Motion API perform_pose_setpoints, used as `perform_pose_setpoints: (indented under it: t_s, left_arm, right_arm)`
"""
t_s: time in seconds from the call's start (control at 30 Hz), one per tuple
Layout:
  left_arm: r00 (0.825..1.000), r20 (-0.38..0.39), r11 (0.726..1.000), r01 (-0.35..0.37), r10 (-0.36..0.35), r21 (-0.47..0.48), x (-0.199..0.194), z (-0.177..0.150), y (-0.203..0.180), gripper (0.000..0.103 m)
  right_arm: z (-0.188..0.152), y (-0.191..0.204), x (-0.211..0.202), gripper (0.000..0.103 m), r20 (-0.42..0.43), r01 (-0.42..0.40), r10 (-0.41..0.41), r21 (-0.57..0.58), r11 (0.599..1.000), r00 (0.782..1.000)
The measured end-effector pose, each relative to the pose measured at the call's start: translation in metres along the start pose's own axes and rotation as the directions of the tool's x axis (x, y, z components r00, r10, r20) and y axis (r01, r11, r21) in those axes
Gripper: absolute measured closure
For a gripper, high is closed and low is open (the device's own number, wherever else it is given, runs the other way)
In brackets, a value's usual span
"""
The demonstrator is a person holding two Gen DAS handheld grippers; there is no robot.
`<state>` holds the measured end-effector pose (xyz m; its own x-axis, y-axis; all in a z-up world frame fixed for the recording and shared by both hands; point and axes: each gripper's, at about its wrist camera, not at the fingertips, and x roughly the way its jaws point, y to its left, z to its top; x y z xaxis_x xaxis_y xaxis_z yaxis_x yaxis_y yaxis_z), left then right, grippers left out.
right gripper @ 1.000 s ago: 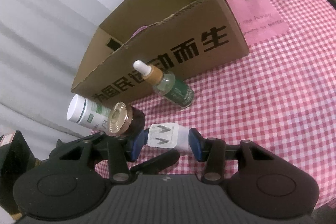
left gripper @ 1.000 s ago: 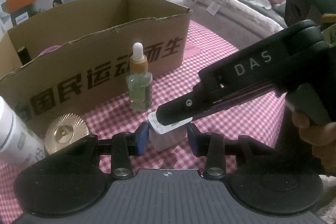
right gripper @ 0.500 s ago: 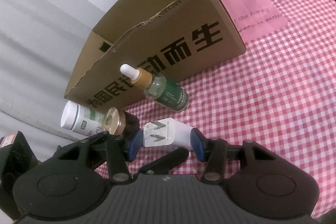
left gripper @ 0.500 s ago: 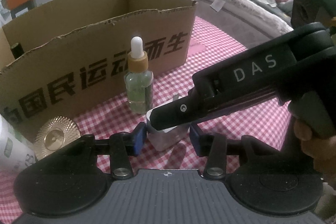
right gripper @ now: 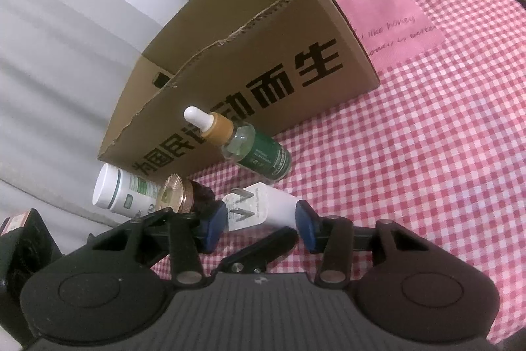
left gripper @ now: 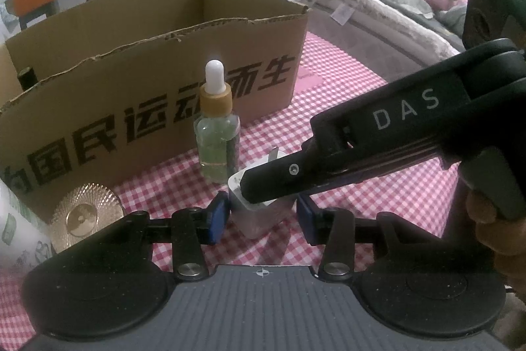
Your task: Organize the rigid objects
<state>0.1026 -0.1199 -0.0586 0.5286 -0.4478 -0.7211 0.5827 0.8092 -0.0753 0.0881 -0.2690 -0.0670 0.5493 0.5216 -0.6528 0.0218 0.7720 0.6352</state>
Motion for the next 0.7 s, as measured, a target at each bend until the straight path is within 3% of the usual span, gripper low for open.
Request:
perform_pose_setpoints:
  t_s: [0.43, 0.7]
  left_arm:
    - [0.999, 0.045, 0.999, -0.031, 0.030, 0.021, -0.040, 0.008, -0.010, 0.060]
    - [0.983, 0.147, 0.993, -0.113, 0.107, 0.034, -0.094, 0.056, 0.000, 0.060]
  right_arm:
    - [-0.004, 0.022, -0.032, 0.056, 0.031, -0.023, 0.024, -0.027, 0.999, 0.999]
    - [0.031, 0.088, -0.071, 0.056, 0.085, -0.065, 0.088, -0.243, 0.968, 0.992]
